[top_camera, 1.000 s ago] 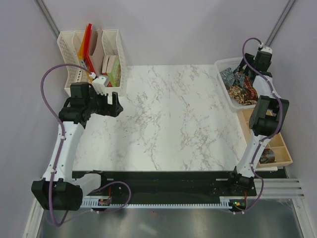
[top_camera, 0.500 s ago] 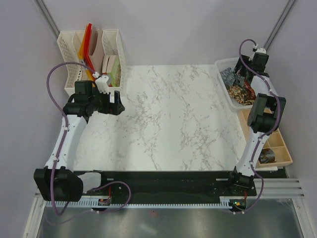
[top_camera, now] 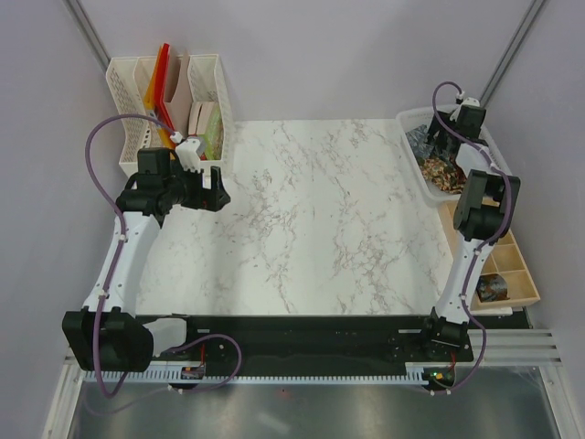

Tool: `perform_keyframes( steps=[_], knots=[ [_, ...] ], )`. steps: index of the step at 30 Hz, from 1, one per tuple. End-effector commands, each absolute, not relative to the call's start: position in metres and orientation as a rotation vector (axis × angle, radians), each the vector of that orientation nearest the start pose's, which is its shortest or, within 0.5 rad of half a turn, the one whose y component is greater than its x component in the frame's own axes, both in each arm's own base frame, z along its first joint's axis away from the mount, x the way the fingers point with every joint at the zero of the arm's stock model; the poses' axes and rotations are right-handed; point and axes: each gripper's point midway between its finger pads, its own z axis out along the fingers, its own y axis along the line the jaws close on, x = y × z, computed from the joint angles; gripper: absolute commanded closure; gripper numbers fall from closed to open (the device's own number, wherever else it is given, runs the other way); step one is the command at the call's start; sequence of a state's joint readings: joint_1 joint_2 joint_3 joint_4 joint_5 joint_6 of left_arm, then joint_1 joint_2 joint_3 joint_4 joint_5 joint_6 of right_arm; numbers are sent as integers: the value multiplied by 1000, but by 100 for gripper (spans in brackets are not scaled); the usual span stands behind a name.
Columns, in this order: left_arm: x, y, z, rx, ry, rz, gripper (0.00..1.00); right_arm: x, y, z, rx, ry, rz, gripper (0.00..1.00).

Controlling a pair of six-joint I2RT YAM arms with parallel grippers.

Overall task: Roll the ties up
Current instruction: Pick up the tie from the bin.

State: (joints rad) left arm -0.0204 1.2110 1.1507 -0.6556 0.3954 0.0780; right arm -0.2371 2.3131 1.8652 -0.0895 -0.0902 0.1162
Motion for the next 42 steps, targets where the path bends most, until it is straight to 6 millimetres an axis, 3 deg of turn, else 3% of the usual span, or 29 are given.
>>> perform_keyframes(
  steps=[1,6,9,14,17,21,22,26,31,38,42],
  knots=[
    [330,-75,220,303,2216,-438,0,645,-124,102,244,2028,11,14],
    [330,-75,214,296,2235,-442,0,650,-114,87,206,2051,-6,16],
    [331,-74,212,291,2240,-432,0,652,-116,84,201,2049,-32,28],
    [332,-73,213,288,2239,-431,0,656,-119,102,211,2012,-46,55],
    [332,-74,213,280,2243,-437,0,657,-120,128,213,1967,-43,68],
    [332,-77,218,278,2228,-456,0,657,-122,184,204,1874,-27,88],
    [332,-77,222,281,2218,-457,0,657,-121,194,194,1860,-23,100],
    [330,-79,229,280,2199,-468,0,650,-118,246,143,1779,5,100],
    [327,-78,231,282,2193,-460,0,641,-116,291,126,1707,25,100],
    [324,-80,237,285,2173,-471,0,614,-117,397,98,1518,30,100],
    [323,-81,240,287,2162,-474,0,597,-109,441,61,1441,35,100]
  ],
)
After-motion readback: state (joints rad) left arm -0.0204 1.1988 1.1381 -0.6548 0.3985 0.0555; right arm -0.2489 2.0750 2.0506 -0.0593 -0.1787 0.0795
